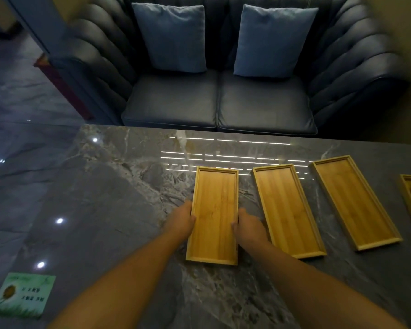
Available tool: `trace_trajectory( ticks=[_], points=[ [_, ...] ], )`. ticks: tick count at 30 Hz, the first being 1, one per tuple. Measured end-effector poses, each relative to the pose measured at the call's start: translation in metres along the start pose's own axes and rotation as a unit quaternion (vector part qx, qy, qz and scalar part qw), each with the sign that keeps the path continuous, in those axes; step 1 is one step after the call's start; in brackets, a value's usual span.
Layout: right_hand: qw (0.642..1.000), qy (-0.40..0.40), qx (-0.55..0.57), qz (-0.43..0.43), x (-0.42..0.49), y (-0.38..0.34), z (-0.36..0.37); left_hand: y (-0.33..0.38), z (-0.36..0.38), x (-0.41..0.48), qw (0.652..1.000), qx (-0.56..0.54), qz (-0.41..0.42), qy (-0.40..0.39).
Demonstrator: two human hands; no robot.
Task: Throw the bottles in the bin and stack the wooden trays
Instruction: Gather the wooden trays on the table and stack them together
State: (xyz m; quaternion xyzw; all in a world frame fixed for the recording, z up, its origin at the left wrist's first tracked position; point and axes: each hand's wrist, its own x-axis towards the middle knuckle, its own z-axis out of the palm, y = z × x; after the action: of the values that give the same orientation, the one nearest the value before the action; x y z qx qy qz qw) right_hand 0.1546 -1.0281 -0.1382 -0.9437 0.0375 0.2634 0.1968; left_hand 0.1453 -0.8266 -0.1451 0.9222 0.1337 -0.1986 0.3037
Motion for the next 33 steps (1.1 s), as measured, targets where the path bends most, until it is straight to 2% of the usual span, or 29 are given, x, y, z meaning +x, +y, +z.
trace_trajectory(
  ticks=[7, 13, 24, 33],
  points=[
    [0.999, 0.03, -0.002, -0.019, -0.032, 0.001, 0.011, -0.014, 0.002, -0.033, 0.999, -0.038, -0.008, -0.015],
    [0.999, -0.009, 0.031, -0.043, -0.06, 0.002, 0.032, -0.035, 0.007, -0.069, 0.997, -0.065, -0.023, -0.02],
    [0.999, -0.011, 0.033, -0.009, -0.098, 0.004, 0.059, -0.061, 0.021, -0.101, 0.997, -0.061, -0.018, -0.033],
    [0.996, 0.009, 0.085, 0.03, -0.105, 0.005, 0.067, -0.072, 0.021, -0.099, 0.997, -0.036, -0.025, -0.062]
  ],
)
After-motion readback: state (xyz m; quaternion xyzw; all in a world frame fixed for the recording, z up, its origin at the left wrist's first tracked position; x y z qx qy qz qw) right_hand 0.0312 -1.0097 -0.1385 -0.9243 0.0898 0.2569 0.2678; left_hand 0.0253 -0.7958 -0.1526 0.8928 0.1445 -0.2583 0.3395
